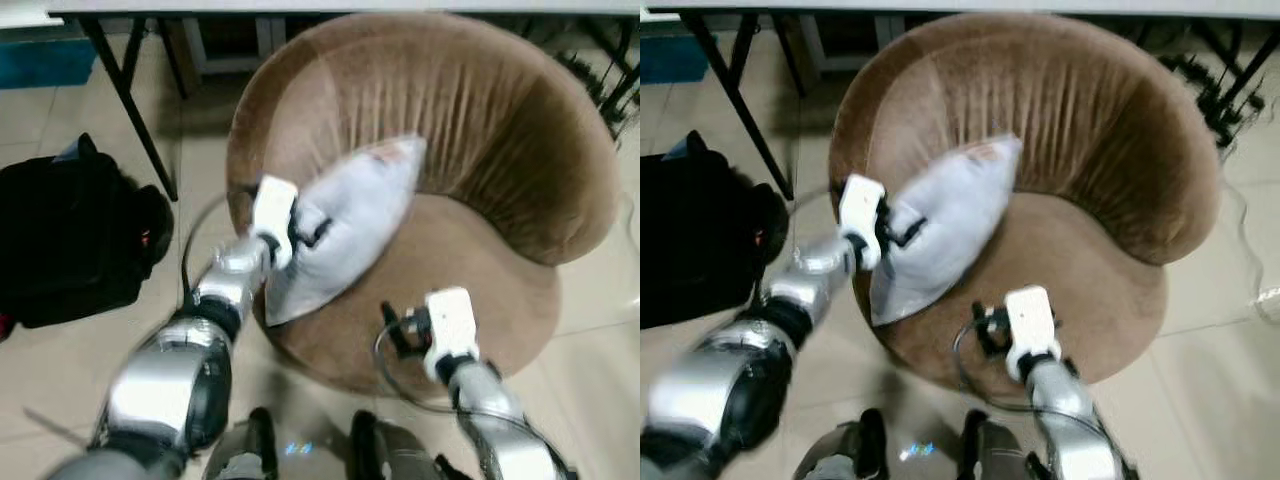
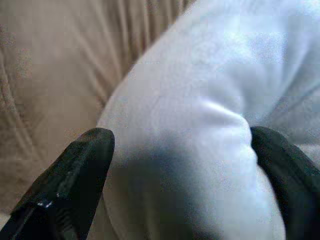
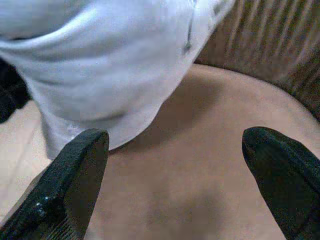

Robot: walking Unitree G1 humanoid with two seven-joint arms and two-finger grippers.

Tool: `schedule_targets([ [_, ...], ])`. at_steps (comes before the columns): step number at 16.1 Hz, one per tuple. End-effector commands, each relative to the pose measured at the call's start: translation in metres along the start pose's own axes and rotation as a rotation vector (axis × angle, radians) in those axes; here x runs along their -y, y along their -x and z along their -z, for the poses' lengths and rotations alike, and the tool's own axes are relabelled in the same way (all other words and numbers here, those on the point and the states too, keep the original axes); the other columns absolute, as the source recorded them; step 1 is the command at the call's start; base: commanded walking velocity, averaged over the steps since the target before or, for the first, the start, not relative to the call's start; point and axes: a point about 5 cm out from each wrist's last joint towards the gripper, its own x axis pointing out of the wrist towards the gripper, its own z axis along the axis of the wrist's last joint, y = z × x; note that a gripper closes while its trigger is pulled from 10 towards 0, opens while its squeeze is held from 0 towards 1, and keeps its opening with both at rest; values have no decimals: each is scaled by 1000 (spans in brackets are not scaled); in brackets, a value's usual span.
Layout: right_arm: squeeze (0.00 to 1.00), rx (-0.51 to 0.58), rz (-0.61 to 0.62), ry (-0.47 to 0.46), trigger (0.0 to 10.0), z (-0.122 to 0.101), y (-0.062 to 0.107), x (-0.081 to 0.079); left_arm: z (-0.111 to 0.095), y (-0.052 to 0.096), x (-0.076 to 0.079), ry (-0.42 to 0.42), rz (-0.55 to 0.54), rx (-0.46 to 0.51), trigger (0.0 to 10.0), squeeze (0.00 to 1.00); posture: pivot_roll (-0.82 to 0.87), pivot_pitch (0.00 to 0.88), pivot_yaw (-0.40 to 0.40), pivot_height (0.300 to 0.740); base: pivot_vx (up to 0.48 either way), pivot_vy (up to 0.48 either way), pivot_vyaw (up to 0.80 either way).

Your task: Move the pillow to the sofa from floor

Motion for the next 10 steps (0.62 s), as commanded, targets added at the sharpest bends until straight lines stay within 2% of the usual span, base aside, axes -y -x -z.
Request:
schedule_targets([
  [1, 0, -10, 12, -8, 10000, 2, -5, 10, 5, 4, 6, -24, 32, 33, 10000, 0, -109, 132, -76, 740, 0, 0, 0],
  [2, 0, 5, -9, 3, 10000, -4, -17, 12, 10, 8, 7, 2, 11, 44, 10000, 0, -78, 126, -92, 740, 0, 0, 0],
  [4, 0, 18, -46, 14, 10000, -9, -26, 7, 11, 11, -2, -2, -58, 43, 10000, 0, -50, 122, -109, 740, 0, 0, 0],
  [5, 0, 20, -85, 23, 10000, -10, -29, 0, 10, 15, -14, -5, -127, 43, 10000, 0, -35, 120, -121, 740, 0, 0, 0],
  [6, 0, 18, -96, 23, 10000, -9, -31, -1, 3, 19, -23, -53, -173, 49, 10000, 0, -37, 122, -125, 740, 0, 0, 0],
  [7, 0, 18, -98, 21, 10000, -8, -31, -1, -21, 18, -34, -107, -206, 104, 10000, 0, -39, 124, -127, 740, 0, 0, 0],
  [8, 0, 17, -97, 16, 10000, -5, -31, -1, -84, 8, -45, -190, -254, 211, 10000, 0, -42, 120, -120, 740, 0, 0, 0],
  [9, 0, 13, -94, 12, 10000, -2, -29, -2, -118, 3, -46, -223, -289, 249, 10000, 0, -51, 115, -110, 740, 0, 0, 0],
  [10, 0, 10, -85, 2, 10000, 2, -26, -5, -160, -3, -39, -281, -333, 273, 10000, 0, -78, 108, -94, 740, 0, 0, 0],
])
